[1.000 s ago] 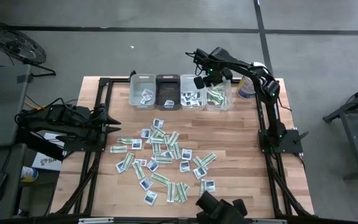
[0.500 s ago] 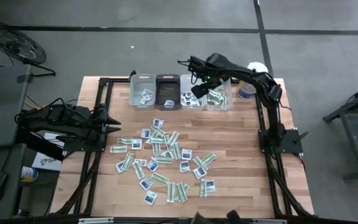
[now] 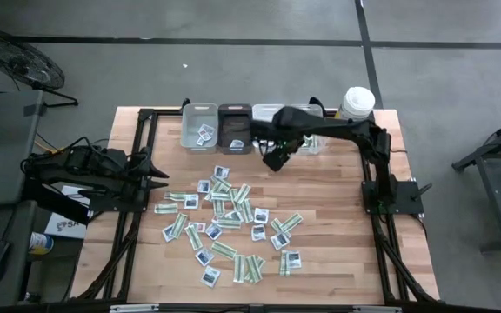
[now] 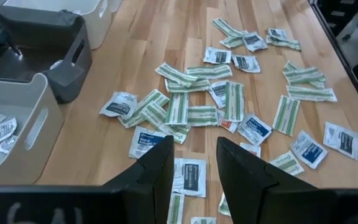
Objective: Pick & Place First Aid Supplies
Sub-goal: Put the green bandage into the transparent bin
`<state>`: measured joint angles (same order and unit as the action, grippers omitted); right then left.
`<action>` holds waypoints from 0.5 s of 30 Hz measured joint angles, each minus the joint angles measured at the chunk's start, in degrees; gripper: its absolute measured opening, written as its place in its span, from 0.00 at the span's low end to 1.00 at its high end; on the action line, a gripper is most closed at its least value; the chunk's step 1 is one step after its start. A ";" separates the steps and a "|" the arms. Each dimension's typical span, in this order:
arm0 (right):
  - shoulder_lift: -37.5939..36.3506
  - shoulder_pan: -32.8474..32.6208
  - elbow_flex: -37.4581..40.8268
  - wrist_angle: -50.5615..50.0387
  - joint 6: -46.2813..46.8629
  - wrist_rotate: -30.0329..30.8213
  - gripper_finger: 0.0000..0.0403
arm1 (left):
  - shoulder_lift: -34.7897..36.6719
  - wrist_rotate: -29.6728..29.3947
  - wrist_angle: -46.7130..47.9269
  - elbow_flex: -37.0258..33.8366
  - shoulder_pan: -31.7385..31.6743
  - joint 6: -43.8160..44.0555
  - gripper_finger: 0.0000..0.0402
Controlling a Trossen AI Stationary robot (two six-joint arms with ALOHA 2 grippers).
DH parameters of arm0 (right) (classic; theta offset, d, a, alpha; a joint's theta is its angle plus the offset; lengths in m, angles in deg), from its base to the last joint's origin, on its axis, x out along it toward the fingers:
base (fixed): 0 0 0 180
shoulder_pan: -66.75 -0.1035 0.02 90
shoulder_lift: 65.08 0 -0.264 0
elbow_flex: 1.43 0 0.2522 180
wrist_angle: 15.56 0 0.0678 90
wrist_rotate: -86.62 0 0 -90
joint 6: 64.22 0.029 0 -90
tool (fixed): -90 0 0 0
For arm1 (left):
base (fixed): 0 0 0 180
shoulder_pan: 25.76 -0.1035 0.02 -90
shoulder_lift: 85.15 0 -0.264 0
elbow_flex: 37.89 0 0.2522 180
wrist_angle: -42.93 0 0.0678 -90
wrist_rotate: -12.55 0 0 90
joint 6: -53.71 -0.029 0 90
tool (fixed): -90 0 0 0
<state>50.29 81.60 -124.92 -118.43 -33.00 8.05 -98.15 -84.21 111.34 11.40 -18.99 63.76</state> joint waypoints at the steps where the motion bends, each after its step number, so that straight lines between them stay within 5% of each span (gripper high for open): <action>1: 0.00 -1.10 0.00 0.21 1.35 -0.07 0.38 | 0.00 0.05 0.04 0.00 0.02 -0.43 0.30; 7: -0.11 -8.14 0.64 1.83 8.43 -2.03 0.39 | 0.00 2.16 0.95 0.00 0.02 -2.31 0.30; 15: -1.52 -18.14 12.23 12.03 18.23 -10.51 0.39 | 0.00 2.74 3.03 0.00 0.02 -3.61 0.30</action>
<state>48.78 63.46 -112.69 -106.40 -14.77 -2.46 -98.15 -81.47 114.37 11.40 -18.97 60.15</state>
